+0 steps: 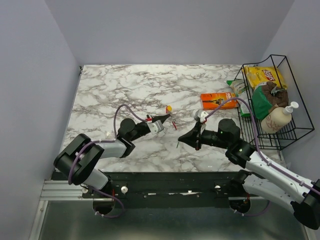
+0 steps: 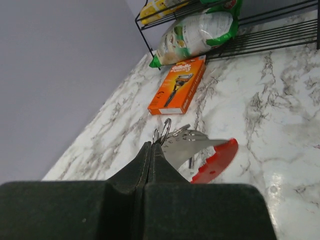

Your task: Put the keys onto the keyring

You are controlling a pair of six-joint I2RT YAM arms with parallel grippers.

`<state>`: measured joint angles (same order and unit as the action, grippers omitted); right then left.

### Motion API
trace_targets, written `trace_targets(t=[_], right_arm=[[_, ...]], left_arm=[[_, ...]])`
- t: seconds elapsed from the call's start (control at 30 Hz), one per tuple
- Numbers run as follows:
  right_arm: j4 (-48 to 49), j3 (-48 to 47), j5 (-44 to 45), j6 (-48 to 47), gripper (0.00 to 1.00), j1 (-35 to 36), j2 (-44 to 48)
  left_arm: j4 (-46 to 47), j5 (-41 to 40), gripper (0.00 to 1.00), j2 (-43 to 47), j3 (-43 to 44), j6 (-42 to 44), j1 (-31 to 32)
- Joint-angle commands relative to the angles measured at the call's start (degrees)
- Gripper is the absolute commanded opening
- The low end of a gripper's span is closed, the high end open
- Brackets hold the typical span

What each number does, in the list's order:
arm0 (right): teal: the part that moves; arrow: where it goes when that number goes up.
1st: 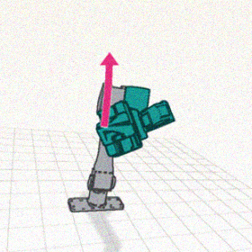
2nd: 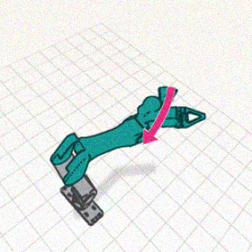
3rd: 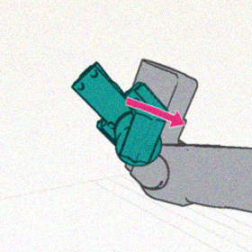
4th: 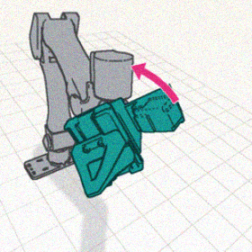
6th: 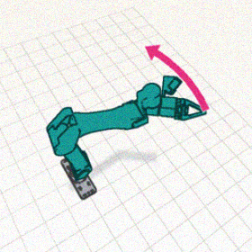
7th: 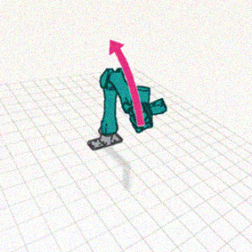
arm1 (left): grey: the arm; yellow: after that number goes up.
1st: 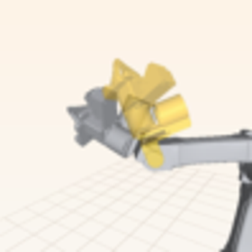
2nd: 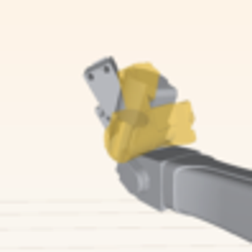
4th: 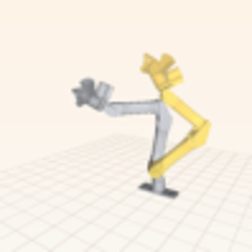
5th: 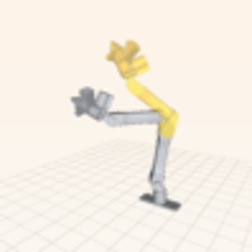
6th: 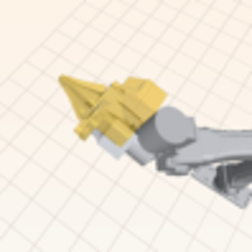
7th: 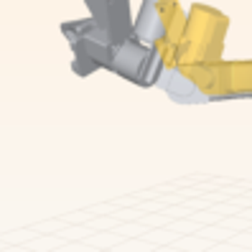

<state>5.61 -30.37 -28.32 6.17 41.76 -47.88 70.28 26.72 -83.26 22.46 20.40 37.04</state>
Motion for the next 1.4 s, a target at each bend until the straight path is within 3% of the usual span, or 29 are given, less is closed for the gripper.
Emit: trace_targets(t=[0.0, 0.1, 0.17, 0.23, 0.47, 0.63, 0.8, 1.1, 1.37], right_arm=[[-0.51, 0.57, 1.6, -1.25, 0.01, -1.59, -0.37], [-0.42, 1.63, 0.81, -0.81, 0.01, -3.96, -0.81], [-0.33, 1.98, 0.37, 0.15, 0.0, -6.23, -0.99], [-0.33, 1.89, 0.19, 0.68, 0.01, -7.39, -1.51], [-1.04, 1.28, 0.1, 2.61, 0.01, -8.97, -5.46], [-0.69, 2.51, -0.77, 3.23, 0.01, -9.41, -6.7], [-1.03, 2.51, -2.0, 2.97, 0.01, -9.41, -6.53], [-2.97, 0.14, -9.21, -0.72, 0.01, -9.41, -11.35], [-1.83, -1.44, -12.9, -1.69, 0.01, -9.41, -12.33]], left_arm=[[-1.2, 5.18, 0.0, -5.32, 4.08, 4.65, -0.3], [8.26, 5.54, 0.0, -12.52, 2.95, -0.34, -0.21], [19.24, 4.4, 0.0, -18.04, 0.32, -3.86, 0.31], [25.77, 1.24, 0.0, -19.22, -2.84, -1.44, 3.3], [22.09, -2.98, 0.0, -16.32, -4.7, -6.25, 8.13], [25.53, -6.15, 0.0, -18.25, -7.25, -8.1, 10.16], [25.87, -5.46, 0.0, -14.48, -8.83, -9.41, 10.42], [9.35, -3.52, 0.0, -1.91, -8.22, -11.08, 10.42], [14.43, -3.6, 0.0, -3.74, -10.68, -12.49, 10.42]])
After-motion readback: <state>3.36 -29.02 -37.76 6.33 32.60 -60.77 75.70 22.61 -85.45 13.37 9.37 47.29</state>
